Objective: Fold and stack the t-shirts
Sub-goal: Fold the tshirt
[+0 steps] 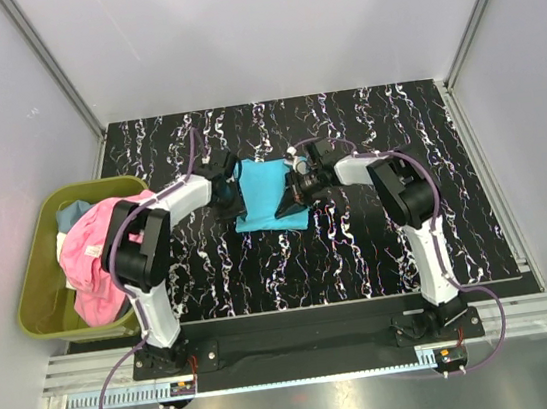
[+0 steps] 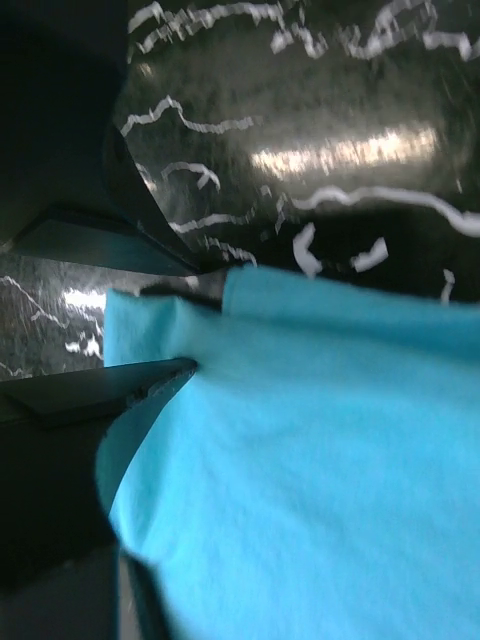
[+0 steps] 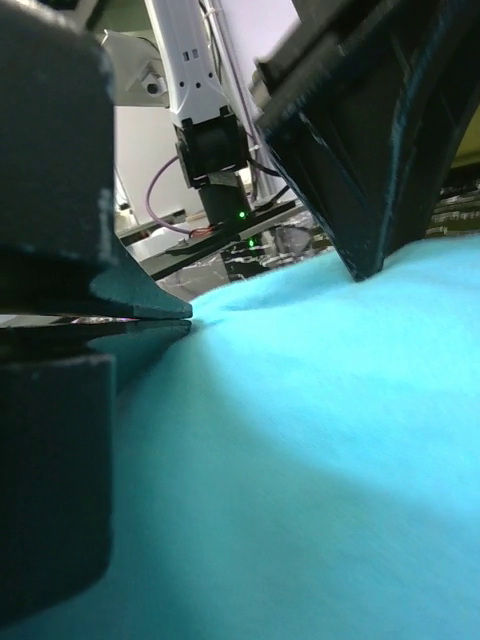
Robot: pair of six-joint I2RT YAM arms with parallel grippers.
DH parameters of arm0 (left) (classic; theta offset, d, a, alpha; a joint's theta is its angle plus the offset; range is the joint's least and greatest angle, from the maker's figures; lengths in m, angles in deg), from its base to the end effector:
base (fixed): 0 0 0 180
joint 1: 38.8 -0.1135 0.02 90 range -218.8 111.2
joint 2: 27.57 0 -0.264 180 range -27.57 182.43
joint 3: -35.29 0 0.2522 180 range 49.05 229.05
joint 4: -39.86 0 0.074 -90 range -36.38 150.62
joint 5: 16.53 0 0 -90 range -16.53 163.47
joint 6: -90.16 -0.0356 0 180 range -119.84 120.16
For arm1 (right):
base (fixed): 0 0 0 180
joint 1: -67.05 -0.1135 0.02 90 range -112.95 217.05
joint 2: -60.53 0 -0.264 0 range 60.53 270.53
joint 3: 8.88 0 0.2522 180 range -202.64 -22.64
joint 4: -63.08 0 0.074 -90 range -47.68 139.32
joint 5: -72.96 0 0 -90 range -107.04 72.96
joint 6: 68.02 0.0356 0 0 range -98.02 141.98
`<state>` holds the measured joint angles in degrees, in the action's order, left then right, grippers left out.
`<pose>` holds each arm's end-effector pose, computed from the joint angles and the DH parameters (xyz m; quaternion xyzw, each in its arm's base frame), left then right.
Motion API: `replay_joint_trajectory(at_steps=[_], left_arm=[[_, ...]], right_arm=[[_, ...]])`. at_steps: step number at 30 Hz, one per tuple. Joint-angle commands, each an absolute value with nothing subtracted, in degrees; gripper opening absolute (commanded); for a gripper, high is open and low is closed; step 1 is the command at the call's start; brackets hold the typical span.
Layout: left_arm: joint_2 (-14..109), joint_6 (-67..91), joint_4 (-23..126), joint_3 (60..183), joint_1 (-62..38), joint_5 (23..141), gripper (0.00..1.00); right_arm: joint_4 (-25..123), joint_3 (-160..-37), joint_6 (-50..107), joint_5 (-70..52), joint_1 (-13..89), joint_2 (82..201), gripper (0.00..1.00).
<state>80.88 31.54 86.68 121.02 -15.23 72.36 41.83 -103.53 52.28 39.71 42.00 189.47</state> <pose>0.3435 -0.1491 0.1638 -0.0687 0.9817 -0.0735 0.1620 0.3925 0.2163 0.0996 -0.1021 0.8459 0.5230 0.0200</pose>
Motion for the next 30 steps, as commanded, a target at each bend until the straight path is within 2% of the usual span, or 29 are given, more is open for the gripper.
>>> replay_joint_trajectory(at_steps=[1, 2, 3, 5, 8, 11, 12, 13, 15, 17, 22, 23, 30], left_arm=[[77.1, 30.2, 89.7, 124.1, -15.3, 66.9, 0.45], [76.8, 29.8, 90.2, 125.9, -15.3, 67.0, 0.45], [76.1, 29.3, 90.4, 126.5, -15.2, 67.4, 0.45], [75.5, 28.9, 90.5, 128.0, -15.4, 69.2, 0.46], [74.7, 29.2, 88.1, 127.4, -15.2, 73.1, 0.46], [72.6, 29.9, 83.0, 123.6, -14.7, 79.1, 0.46], [72.2, 30.4, 81.4, 122.5, -14.6, 82.1, 0.46], [71.8, 30.7, 79.7, 120.2, -14.5, 84.1, 0.47], [71.3, 32.3, 75.0, 118.5, -14.3, 89.2, 0.47], [71.0, 33.0, 71.1, 116.6, -13.5, 91.2, 0.47], [71.7, 35.1, 63.9, 113.8, -12.3, 97.4, 0.47], [72.3, 35.4, 61.8, 113.4, -11.9, 97.7, 0.47], [75.2, 36.6, 57.3, 110.8, -10.2, 97.5, 0.47]], right_arm=[[41.7, -102.1, 51.6, 38.2, 43.7, 181.7, 0.06], [43.5, -101.7, 52.7, 38.5, 44.6, 179.4, 0.09], [44.0, -101.4, 53.0, 38.3, 45.3, 178.7, 0.16], [43.2, -101.6, 52.7, 36.8, 47.4, 177.9, 0.20], [39.7, -103.1, 51.5, 33.6, 50.1, 178.9, 0.39], [36.1, -103.9, 50.7, 25.0, 51.1, 178.3, 0.46], [34.9, -104.5, 50.9, 22.9, 51.5, 178.3, 0.50], [33.8, -105.1, 51.7, 19.4, 51.6, 178.2, 0.58], [34.2, -103.4, 53.5, 15.8, 51.8, 177.3, 0.61], [37.4, -101.8, 56.9, 13.2, 51.9, 175.6, 0.70], [44.6, -98.0, 62.8, 10.6, 51.9, 174.2, 0.77], [45.3, -98.0, 63.7, 10.6, 51.9, 175.0, 0.81], [50.5, -98.3, 69.2, 10.8, 51.9, 179.0, 0.80]])
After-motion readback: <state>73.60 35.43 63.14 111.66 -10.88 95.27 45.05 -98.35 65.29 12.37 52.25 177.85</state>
